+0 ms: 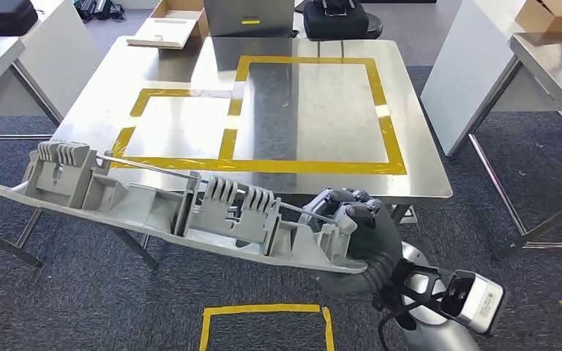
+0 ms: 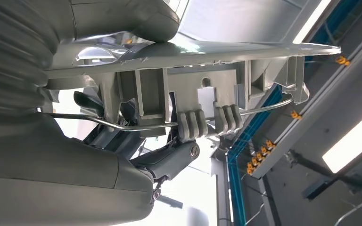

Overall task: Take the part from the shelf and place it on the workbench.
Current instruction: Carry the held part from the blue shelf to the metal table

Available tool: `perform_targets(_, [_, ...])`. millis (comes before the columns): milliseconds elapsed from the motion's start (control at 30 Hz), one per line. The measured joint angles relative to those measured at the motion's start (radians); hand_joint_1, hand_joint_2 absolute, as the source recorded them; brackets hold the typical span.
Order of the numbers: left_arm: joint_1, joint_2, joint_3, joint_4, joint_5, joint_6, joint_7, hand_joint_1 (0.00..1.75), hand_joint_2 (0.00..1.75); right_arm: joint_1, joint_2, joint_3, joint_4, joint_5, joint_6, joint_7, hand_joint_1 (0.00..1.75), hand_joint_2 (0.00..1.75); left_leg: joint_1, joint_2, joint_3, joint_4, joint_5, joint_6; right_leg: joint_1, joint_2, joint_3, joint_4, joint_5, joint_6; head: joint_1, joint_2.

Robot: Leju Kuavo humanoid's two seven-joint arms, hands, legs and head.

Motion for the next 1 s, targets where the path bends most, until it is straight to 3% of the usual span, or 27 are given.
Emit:
perform_targets(67, [0.003, 0.0, 0.0, 0.0, -0.003, -0.002, -0.002, 0.0, 1.75, 0.038, -0.011, 0.002, -0.049, 0.023, -0.02, 0.005, 1.75, 1.75, 0.004, -0.002, 0.014, -0.006, -0.003, 0.012, -0.001, -0.001, -0.015, 0.041, -0.005, 0.01, 0.002, 0.0])
perform_targets(200, [0.002, 0.001, 0.0, 0.0, -0.012, -0.005, -0.004, 0.0, 1.75, 0.094, -0.037, 0.011, -0.117, 0.042, -0.052, 0.007, 1.75, 1.75, 0.005, -0.003, 0.036, -0.009, -0.024, 0.024, -0.008, -0.001, -0.155, 0.25, -0.087, 0.029, 0.007, 0.0])
perform_targets(233, [0.003, 0.001, 0.0, 0.0, -0.013, -0.005, -0.005, 0.0, 1.75, 0.104, -0.043, 0.012, -0.125, 0.043, -0.055, 0.006, 1.75, 1.75, 0.004, -0.003, 0.043, -0.009, -0.03, 0.023, -0.009, -0.001, -0.177, 0.266, -0.087, 0.03, 0.008, 0.0])
perform_targets(267, [0.004, 0.001, 0.0, 0.0, -0.014, -0.006, -0.006, 0.0, 1.75, 0.11, -0.049, 0.012, -0.13, 0.043, -0.056, 0.006, 1.75, 1.75, 0.004, -0.003, 0.052, -0.009, -0.038, 0.022, -0.009, -0.002, -0.182, 0.248, -0.065, 0.03, 0.008, 0.0])
perform_targets(333, [0.004, 0.0, 0.0, 0.001, -0.015, -0.009, -0.009, 0.0, 1.75, 0.114, -0.057, 0.012, -0.141, 0.039, -0.054, 0.006, 1.75, 1.75, 0.004, -0.003, 0.071, -0.009, -0.052, 0.018, -0.008, -0.002, -0.144, 0.126, 0.027, 0.022, 0.01, 0.0])
perform_targets(400, [0.003, -0.002, 0.0, 0.001, -0.015, -0.012, -0.011, 0.0, 1.75, 0.113, -0.06, 0.013, -0.152, 0.032, -0.051, 0.012, 1.75, 1.75, 0.003, -0.004, 0.084, -0.009, -0.065, 0.009, -0.001, -0.004, -0.104, 0.021, 0.062, 0.009, 0.012, 0.0])
perform_targets(467, [0.001, -0.003, 0.0, 0.002, -0.015, -0.014, -0.012, 0.0, 1.75, 0.113, -0.06, 0.014, -0.163, 0.027, -0.05, 0.024, 1.75, 1.75, 0.002, -0.003, 0.095, -0.007, -0.067, -0.005, 0.005, -0.003, -0.093, -0.007, 0.052, -0.004, 0.013, 0.0])
perform_targets(567, [0.001, -0.003, 0.0, 0.002, -0.015, -0.014, -0.012, 0.0, 1.75, 0.112, -0.06, 0.014, -0.171, 0.026, -0.045, 0.036, 1.75, 1.75, 0.001, -0.001, 0.098, 0.024, -0.077, -0.021, -0.002, -0.002, -0.064, -0.021, 0.067, -0.026, 0.011, 0.0])
perform_targets(633, [0.0, -0.003, 0.0, 0.002, -0.015, -0.014, -0.012, 0.0, 1.75, 0.111, -0.059, 0.014, -0.172, 0.025, -0.039, 0.037, 1.75, 1.75, 0.004, 0.001, 0.056, 0.106, -0.128, -0.028, -0.005, -0.004, -0.047, -0.024, 0.058, -0.034, 0.006, 0.0])
perform_targets(700, [0.0, -0.004, 0.0, 0.002, -0.014, -0.014, -0.013, 0.0, 1.75, 0.11, -0.059, 0.014, -0.171, 0.023, -0.034, 0.037, 1.75, 1.75, 0.005, 0.001, -0.015, 0.22, -0.18, -0.036, -0.004, -0.004, -0.038, -0.023, 0.047, -0.036, 0.001, 0.0])
perform_targets(733, [0.001, -0.004, 0.0, 0.002, -0.014, -0.014, -0.013, 0.0, 1.75, 0.11, -0.059, 0.014, -0.17, 0.021, -0.032, 0.037, 1.75, 1.75, 0.006, 0.001, -0.041, 0.251, -0.183, -0.038, -0.004, -0.003, -0.031, -0.023, 0.041, -0.035, 0.0, 0.0])
perform_targets(767, [0.002, -0.004, 0.0, 0.002, -0.013, -0.014, -0.013, 0.0, 1.75, 0.11, -0.059, 0.014, -0.17, 0.019, -0.031, 0.036, 1.75, 1.75, 0.006, 0.001, -0.051, 0.246, -0.163, -0.039, -0.005, -0.002, -0.022, -0.022, 0.034, -0.034, 0.0, 0.0])
perform_targets(800, [0.003, -0.003, 0.0, 0.002, -0.013, -0.014, -0.013, 0.0, 1.75, 0.109, -0.059, 0.014, -0.169, 0.017, -0.031, 0.036, 1.75, 1.75, 0.006, 0.001, -0.043, 0.204, -0.122, -0.038, -0.006, -0.002, -0.011, -0.022, 0.025, -0.031, -0.001, 0.0])
perform_targets(867, [0.003, -0.002, 0.0, 0.002, -0.013, -0.014, -0.014, 0.0, 1.75, 0.106, -0.058, 0.014, -0.169, 0.015, -0.031, 0.037, 1.75, 1.75, 0.006, 0.002, -0.004, 0.077, -0.035, -0.036, -0.009, -0.002, 0.014, -0.021, 0.007, -0.023, -0.002, 0.0])
perform_targets(933, [0.003, -0.002, 0.0, 0.004, -0.013, -0.014, -0.014, 0.0, 1.75, 0.105, -0.058, 0.014, -0.168, 0.014, -0.031, 0.035, 1.75, 1.75, 0.002, 0.003, 0.018, 0.007, -0.009, -0.025, -0.008, -0.003, 0.024, -0.02, -0.006, -0.011, -0.005, 0.0])
perform_targets(1000, [0.002, -0.002, 0.0, 0.004, -0.013, -0.014, -0.013, 0.0, 1.75, 0.105, -0.058, 0.013, -0.167, 0.014, -0.03, 0.033, 1.75, 1.75, -0.001, 0.004, 0.021, 0.0, -0.017, -0.007, -0.005, -0.003, 0.025, -0.017, -0.01, 0.0, -0.006, 0.0])
